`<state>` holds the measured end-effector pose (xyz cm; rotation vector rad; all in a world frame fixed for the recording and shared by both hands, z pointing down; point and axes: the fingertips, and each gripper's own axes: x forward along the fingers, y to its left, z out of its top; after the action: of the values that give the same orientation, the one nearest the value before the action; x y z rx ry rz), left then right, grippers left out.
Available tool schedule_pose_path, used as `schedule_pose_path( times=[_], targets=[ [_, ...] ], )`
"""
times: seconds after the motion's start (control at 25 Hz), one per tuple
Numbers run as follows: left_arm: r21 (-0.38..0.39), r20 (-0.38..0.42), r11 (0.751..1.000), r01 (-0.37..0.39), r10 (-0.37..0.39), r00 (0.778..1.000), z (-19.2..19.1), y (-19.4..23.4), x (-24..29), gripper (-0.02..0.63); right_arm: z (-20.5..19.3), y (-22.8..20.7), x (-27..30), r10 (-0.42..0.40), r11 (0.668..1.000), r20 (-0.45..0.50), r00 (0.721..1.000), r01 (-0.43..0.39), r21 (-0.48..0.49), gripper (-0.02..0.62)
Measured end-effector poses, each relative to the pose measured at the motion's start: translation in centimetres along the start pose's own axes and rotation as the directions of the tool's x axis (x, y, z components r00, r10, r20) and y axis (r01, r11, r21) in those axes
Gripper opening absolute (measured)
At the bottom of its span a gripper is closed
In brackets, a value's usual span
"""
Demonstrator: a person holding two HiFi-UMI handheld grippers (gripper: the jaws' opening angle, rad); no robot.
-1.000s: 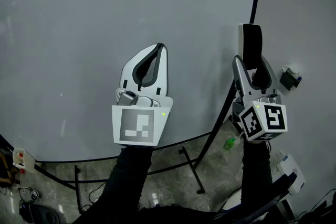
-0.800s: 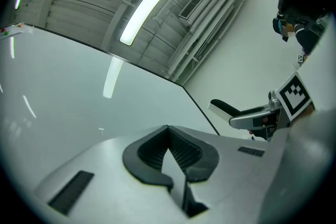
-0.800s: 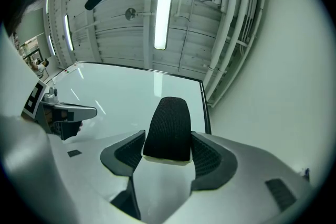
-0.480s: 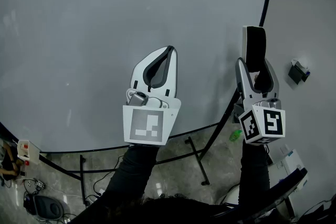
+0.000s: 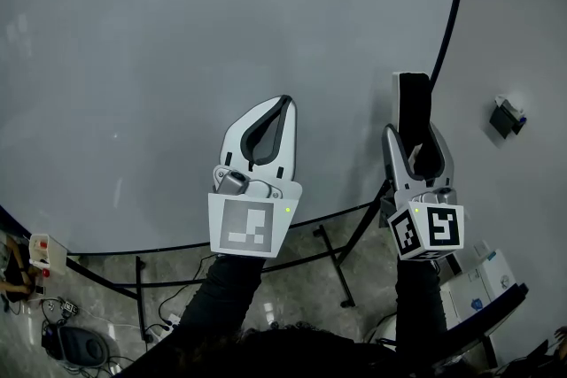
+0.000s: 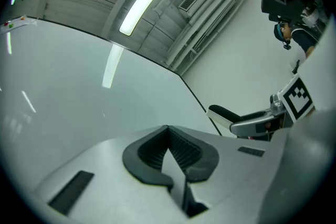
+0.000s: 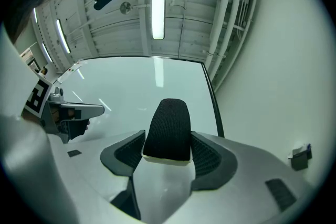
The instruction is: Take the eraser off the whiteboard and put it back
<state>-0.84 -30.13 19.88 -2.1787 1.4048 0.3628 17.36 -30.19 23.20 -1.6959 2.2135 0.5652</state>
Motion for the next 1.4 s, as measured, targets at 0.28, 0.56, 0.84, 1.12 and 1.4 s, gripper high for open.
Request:
schedule_pose_path(
  times=[0.28, 0.56, 0.84, 1.12, 1.4],
  targets=[
    [-0.017, -0.024, 1.0, 0.008, -0.008, 1.0, -1.1, -0.4, -0.5, 0.006, -3.8, 1.6, -1.9, 0.016, 0.999, -0.07, 0.997, -0.014, 0.036, 0.279],
    [-0.035, -0.045, 0.999, 0.023, -0.025, 0.999, -2.0, -1.1, -0.6, 0.006, -7.5, 1.6, -3.3, 0.001, 0.997, -0.137, 0.991, 0.009, 0.071, 0.279],
    [-0.026, -0.054, 0.999, 0.021, -0.022, 0.998, -2.1, -1.2, -0.6, 0.006, -11.4, 1.9, -4.5, 0.005, 0.996, -0.214, 0.977, 0.014, 0.086, 0.279],
    [-0.009, -0.076, 1.0, 0.024, -0.025, 0.997, -2.9, -1.2, -0.6, 0.006, -15.6, 2.0, -5.0, 0.002, 0.996, -0.3, 0.954, 0.025, 0.087, 0.279],
    [0.0, -0.083, 1.0, 0.022, -0.022, 0.996, -3.3, -0.9, -0.6, 0.006, -18.7, 2.3, -4.6, 0.0, 0.994, -0.355, 0.935, 0.039, 0.102, 0.279]
  ],
)
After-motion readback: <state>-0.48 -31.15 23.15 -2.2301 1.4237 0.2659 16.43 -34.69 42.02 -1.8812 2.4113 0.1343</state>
